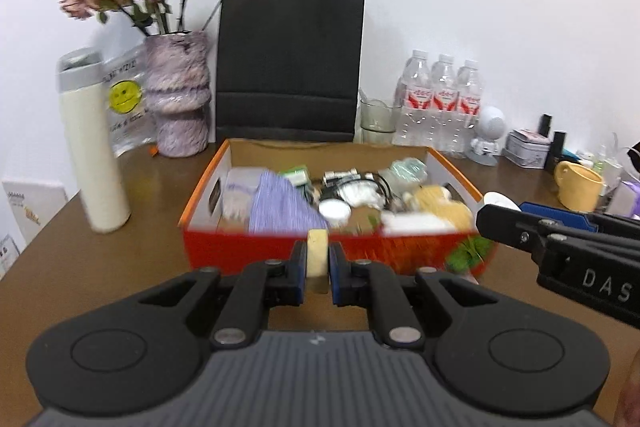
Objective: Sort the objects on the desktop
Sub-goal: 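Carry the beige block and white lid with both tools over the box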
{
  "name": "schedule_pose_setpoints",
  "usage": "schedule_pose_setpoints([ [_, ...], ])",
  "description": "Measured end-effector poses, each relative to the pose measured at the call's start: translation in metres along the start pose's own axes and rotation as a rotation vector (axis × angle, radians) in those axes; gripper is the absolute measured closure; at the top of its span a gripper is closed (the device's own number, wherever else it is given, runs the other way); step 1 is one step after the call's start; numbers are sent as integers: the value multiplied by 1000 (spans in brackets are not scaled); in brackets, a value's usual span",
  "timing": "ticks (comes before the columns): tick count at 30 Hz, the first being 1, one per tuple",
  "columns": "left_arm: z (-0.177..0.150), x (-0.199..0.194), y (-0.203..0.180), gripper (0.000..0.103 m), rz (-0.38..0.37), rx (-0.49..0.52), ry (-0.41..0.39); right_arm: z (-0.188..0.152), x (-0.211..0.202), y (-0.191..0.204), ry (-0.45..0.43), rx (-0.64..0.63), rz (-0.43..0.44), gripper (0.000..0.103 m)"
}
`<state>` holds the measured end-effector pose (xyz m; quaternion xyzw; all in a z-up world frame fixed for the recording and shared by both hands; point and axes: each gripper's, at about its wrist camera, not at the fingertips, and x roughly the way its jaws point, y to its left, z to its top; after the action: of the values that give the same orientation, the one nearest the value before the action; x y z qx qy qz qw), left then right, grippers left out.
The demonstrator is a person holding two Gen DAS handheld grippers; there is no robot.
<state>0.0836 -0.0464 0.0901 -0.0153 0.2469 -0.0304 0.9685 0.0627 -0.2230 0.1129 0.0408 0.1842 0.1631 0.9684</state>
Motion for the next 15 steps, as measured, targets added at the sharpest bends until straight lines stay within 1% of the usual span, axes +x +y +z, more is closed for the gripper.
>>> schedule_pose_setpoints([
  [3,23,35,4,91,3,-9,13,24,40,-14,37,29,14,65],
  [5,39,58,9,91,-4,-9,35,37,63,-23,50,54,25,65],
  [7,52,83,14,91,-3,-11,63,50,93,-31,92,62,21,65],
  [8,57,98,15,91,12,7,81,54,105,-35,114,63,22,65],
  [9,60,113,16,91,47,23,102,59,120,-38,151,63,27,65],
  [10,62,131,17,91,73,38,144,63,136,-43,189,75,34,65],
  [12,65,161,25,91,68,31,235,69,171,-47,277,78,35,65],
  [15,61,198,35,91,63,5,380,64,218,-54,416,116,30,65],
])
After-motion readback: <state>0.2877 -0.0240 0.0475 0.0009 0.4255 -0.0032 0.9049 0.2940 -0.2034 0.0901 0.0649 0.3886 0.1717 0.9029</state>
